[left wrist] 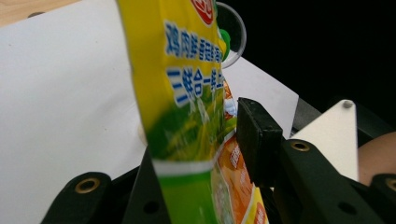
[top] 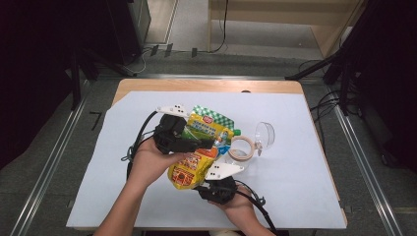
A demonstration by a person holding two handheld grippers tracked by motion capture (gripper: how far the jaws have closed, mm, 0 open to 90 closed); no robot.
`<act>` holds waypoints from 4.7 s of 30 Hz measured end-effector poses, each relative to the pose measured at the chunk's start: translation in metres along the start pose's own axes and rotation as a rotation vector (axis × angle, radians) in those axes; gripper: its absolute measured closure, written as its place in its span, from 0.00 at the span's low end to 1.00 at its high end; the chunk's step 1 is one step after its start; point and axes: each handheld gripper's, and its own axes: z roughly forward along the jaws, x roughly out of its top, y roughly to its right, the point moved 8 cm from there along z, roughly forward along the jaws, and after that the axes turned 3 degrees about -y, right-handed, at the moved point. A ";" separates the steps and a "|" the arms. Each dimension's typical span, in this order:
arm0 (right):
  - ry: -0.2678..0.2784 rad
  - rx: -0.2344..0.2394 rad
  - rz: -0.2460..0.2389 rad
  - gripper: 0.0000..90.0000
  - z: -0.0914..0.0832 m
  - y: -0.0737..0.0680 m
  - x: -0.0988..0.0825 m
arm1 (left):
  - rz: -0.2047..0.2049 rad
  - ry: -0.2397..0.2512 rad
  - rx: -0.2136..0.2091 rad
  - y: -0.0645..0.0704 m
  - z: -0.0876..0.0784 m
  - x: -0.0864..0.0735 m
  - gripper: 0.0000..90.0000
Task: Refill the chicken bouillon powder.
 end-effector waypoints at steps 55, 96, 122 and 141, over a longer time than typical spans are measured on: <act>-0.017 0.066 -0.010 0.71 0.002 0.001 0.028 | -0.151 -0.048 0.067 -0.014 0.026 0.016 0.76; 0.003 0.077 0.017 0.75 -0.004 0.008 0.043 | -0.127 -0.040 0.042 -0.020 0.032 0.036 0.79; 0.027 0.106 0.048 0.75 -0.004 0.002 0.046 | -0.127 -0.046 0.047 -0.016 0.031 0.037 0.78; 0.031 0.104 0.022 0.76 -0.005 -0.001 0.050 | -0.111 -0.041 0.077 -0.008 0.026 0.040 0.76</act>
